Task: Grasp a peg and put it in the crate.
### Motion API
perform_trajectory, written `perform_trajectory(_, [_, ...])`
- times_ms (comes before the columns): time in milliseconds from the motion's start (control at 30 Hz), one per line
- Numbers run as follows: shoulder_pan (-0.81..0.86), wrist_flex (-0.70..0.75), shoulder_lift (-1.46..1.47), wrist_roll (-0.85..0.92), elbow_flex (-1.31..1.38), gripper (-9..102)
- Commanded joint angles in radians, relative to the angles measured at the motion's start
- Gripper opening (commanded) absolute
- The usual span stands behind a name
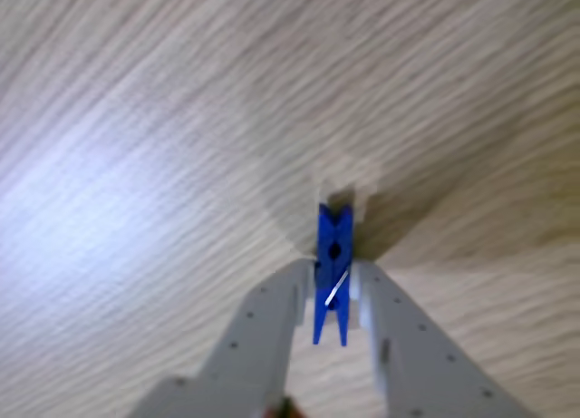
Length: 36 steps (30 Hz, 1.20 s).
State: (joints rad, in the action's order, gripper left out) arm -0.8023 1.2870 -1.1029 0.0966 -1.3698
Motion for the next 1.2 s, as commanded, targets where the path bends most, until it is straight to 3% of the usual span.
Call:
perform_trajectory(0, [0.077,-0.057,-0.322,0.132,-0.091,-1])
perform_trajectory(267, [0.413,-0.354,-1.017,0.907,-0.65,-1])
perform_trajectory(400, [0.617,-0.646,-1.282,1.379,-0.89,-1])
perform_trajectory(533, [0.874,-1.005,-1.319,1.704,-1.103,-1])
perform_trajectory(667, [1.127,-1.344,-1.229,1.74,-1.276,-1])
perform_trajectory(833, [1.312,-1.617,-1.075,1.675,-1.353,-1])
perform_trajectory(1033, [1.396,-1.697,-0.933,1.439,-1.287,-1])
perform_trajectory(1167, [1.396,-1.695,-0.856,1.413,-1.23,-1])
